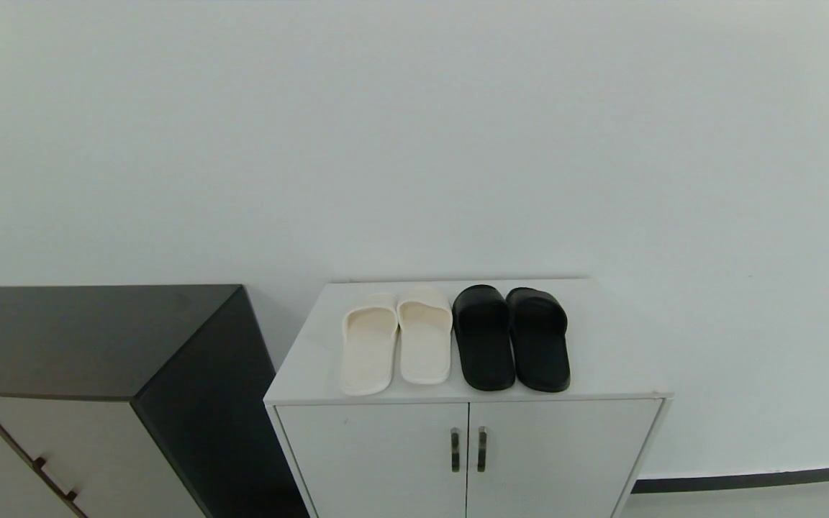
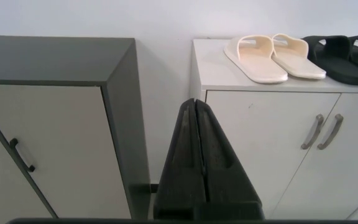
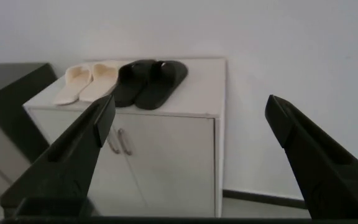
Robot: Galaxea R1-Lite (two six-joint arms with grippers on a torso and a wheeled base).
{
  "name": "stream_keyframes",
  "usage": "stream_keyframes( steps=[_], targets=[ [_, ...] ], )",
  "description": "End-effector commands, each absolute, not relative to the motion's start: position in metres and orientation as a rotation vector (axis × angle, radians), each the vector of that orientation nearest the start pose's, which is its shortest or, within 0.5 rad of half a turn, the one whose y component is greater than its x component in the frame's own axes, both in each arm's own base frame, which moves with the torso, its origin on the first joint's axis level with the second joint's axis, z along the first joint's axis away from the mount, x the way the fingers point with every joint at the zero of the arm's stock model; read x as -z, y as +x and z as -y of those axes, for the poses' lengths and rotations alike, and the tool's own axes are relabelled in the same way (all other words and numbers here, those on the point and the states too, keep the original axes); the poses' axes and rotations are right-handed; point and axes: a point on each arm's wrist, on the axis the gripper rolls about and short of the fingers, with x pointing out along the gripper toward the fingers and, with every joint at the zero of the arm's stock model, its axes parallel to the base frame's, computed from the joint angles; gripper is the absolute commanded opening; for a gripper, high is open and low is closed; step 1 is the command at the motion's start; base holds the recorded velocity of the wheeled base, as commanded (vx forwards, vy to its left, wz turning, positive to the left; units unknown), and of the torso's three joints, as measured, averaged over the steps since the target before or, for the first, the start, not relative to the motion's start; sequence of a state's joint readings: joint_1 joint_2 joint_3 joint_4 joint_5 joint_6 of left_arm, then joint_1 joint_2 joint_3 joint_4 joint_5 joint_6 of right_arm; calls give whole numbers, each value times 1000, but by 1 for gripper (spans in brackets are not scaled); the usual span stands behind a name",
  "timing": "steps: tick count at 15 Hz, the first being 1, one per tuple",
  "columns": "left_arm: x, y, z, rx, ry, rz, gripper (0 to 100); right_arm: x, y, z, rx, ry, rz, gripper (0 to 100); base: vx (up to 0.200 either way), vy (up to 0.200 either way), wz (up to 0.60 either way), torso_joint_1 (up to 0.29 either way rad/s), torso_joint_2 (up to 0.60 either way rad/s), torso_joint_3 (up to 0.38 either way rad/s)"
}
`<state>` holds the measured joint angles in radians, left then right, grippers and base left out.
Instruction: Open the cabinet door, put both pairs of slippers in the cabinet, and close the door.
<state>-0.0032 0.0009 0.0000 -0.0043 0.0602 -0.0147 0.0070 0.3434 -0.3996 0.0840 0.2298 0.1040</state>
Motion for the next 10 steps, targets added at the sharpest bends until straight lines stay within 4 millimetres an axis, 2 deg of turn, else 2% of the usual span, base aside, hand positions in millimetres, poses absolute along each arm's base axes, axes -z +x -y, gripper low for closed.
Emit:
stream_keyframes(
  steps=[1,3,5,6,7,8,9,10],
  targets=[
    [-76,-23,-1,-57,-14,5,0,-196,88,-17,-403,164,-310,100,0,0,0,0,0,0],
    [-76,-23,-1,-57,-14,3,0,-205,116,-39,-434,197,-337,100,0,0,0,0,0,0],
    [-76,-23,-1,-57,-14,3,0,-213,125,-60,-427,204,-349,100,0,0,0,0,0,0],
    [-76,-23,-1,-57,-14,3,0,-223,134,-84,-439,200,-349,100,0,0,0,0,0,0],
    [-76,-23,-1,-57,-14,3,0,-225,140,-98,-444,187,-358,100,0,0,0,0,0,0],
    [-76,-23,-1,-57,-14,3,0,-227,149,-115,-434,174,-368,100,0,0,0,0,0,0],
    [-76,-23,-1,-57,-15,4,0,-227,154,-122,-425,165,-372,100,0,0,0,0,0,0],
    [-76,-23,-1,-57,-15,4,0,-223,165,-141,-421,148,-371,100,0,0,0,0,0,0]
  ],
)
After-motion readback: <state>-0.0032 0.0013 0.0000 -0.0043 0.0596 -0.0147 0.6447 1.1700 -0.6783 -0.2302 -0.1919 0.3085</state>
